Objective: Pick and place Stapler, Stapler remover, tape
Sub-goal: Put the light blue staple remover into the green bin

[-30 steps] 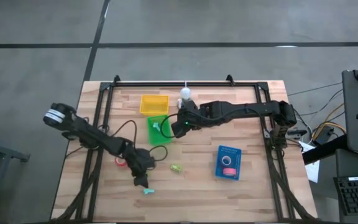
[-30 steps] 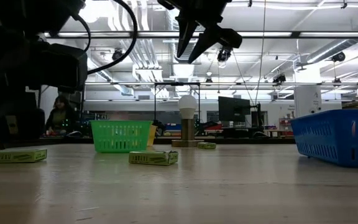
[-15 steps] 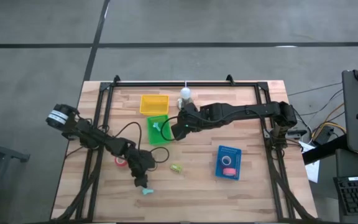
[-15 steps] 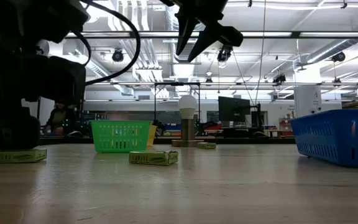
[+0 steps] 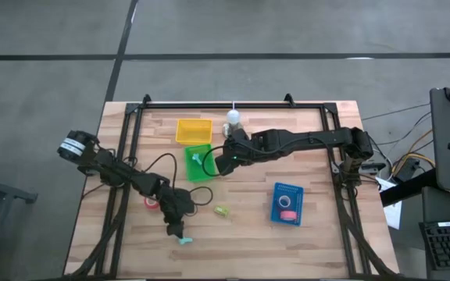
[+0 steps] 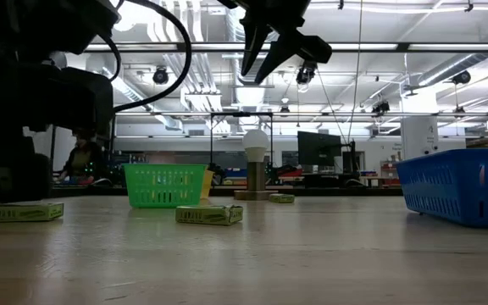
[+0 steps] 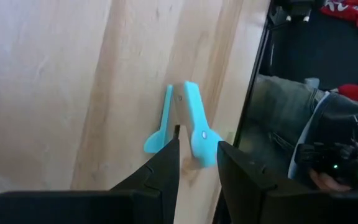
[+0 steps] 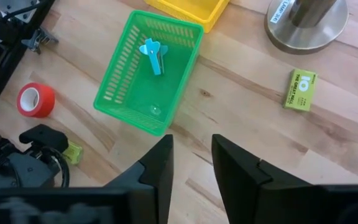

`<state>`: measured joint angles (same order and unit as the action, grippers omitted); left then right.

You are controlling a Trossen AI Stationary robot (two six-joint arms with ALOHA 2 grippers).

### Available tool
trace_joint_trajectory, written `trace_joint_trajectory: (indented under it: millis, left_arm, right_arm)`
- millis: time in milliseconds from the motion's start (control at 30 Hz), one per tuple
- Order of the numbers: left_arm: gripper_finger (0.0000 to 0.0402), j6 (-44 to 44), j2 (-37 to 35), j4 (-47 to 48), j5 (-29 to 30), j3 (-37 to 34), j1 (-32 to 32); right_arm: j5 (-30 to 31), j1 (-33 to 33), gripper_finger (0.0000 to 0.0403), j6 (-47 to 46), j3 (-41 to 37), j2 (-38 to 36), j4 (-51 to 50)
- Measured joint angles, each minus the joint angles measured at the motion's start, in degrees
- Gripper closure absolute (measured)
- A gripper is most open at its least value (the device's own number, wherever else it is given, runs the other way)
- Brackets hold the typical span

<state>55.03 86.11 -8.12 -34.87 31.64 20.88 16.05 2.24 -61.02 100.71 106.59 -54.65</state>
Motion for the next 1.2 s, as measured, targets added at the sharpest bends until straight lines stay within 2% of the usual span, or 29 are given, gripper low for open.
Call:
trace_joint_trajectory:
  millis: [700, 833, 1033, 1200]
  left_arm:
    - [0.0293, -0.74, 0.55, -0.92, 3.19, -0.02, 1.47]
    - [0.0315, -0.8, 0.74, -0.92, 3.45, -0.02, 1.47]
    - [0.0385, -2.29, 1.03, -1.3, 3.43, -0.02, 1.47]
    - [0.0395, -4.64, 1.05, -1.49, 3.92, -0.02, 1.3]
  right_arm:
    - [0.61, -0.02, 0.0324, 0.62, 0.0, 0.0, 0.02]
    - [0.61, -0.02, 0.0318, 0.62, 0.0, 0.0, 0.02]
    - [0.61, -0.02, 0.0312, 0.73, 0.0, 0.0, 0.04]
    - [0.6, -0.02, 0.032, 1.0, 0.0, 0.0, 0.03]
